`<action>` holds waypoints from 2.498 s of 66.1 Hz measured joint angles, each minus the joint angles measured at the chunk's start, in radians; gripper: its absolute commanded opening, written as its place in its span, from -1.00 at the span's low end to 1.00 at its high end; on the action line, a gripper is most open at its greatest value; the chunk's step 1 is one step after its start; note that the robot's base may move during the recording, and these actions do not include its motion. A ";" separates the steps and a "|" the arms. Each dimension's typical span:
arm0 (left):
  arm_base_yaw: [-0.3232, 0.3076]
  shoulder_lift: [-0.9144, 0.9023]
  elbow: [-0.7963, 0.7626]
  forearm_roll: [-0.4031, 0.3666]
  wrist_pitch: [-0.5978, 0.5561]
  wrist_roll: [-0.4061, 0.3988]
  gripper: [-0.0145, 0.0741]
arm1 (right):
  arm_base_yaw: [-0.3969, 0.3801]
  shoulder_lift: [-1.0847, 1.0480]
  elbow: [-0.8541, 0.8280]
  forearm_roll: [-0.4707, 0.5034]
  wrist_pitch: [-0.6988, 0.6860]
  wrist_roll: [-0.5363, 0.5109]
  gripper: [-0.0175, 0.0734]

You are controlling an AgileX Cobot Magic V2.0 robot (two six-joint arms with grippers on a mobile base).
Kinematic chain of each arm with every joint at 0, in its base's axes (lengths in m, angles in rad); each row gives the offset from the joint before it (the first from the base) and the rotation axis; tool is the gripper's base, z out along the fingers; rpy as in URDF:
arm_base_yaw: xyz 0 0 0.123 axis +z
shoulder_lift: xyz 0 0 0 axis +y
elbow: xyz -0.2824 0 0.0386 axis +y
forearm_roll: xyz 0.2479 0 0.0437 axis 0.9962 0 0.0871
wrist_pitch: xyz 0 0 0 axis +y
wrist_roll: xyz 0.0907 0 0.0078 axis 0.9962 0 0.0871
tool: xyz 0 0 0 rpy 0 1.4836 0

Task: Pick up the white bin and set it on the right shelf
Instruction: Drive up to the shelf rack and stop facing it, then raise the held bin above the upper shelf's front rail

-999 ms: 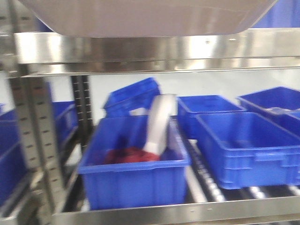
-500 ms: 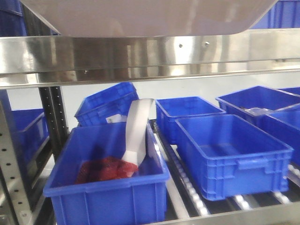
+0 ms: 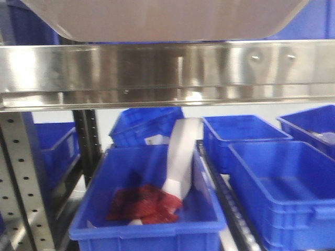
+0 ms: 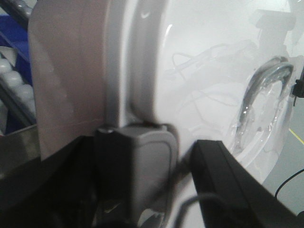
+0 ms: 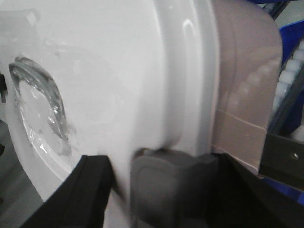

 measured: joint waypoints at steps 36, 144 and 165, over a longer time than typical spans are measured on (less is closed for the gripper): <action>0.000 0.000 0.000 -0.001 0.000 0.000 -0.08 | 0.000 0.000 0.000 0.000 0.000 0.000 0.37; 0.000 0.000 0.000 -0.002 0.000 0.000 -0.08 | 0.000 0.000 0.000 0.000 0.000 0.002 0.37; 0.000 0.000 0.000 -0.007 -0.002 0.000 -0.08 | 0.000 0.000 0.000 0.000 0.000 0.002 0.37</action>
